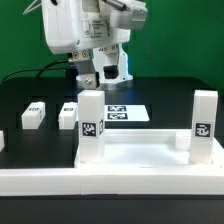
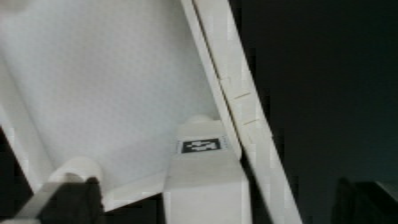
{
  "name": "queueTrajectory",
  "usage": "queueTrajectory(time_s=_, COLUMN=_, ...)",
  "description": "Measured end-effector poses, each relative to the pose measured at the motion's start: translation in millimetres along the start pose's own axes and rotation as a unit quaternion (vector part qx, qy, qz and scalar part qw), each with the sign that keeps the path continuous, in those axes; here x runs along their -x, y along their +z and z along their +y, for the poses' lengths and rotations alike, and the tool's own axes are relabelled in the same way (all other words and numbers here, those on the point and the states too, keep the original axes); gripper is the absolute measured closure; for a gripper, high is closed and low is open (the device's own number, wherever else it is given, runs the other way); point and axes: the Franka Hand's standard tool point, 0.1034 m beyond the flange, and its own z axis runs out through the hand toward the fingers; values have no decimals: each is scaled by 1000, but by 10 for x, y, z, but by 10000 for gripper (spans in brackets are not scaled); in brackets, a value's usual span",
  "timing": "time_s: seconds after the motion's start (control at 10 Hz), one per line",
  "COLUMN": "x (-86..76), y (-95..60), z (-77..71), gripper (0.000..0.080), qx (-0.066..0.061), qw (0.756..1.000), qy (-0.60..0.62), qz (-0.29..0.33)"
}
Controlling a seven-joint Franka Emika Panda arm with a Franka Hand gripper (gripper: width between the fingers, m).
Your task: Assemble desk
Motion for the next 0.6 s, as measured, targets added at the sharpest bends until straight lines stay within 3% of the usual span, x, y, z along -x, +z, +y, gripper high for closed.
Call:
queueTrajectory(time_s=0.1, x=13, y=7, z=7, gripper=151, qx=1, qw=1000, qy=-1, qz=0)
queueTrajectory(time_s=0.2, x=132, y=14, z=52, gripper=151, qx=7, qw=1000, qy=-14, qz=2)
queueTrajectory(time_s=0.3, x=305, y=17, z=154, gripper=151, qx=22, qw=999, qy=-42, qz=6)
queueTrajectory(time_s=0.5, x=545, y=54, z=392, gripper=151, qx=25, qw=997, qy=-70, qz=4)
queueTrajectory(time_s=0.6, x=602, y=87, z=517, gripper=151, qx=34, qw=997, qy=-71, qz=5)
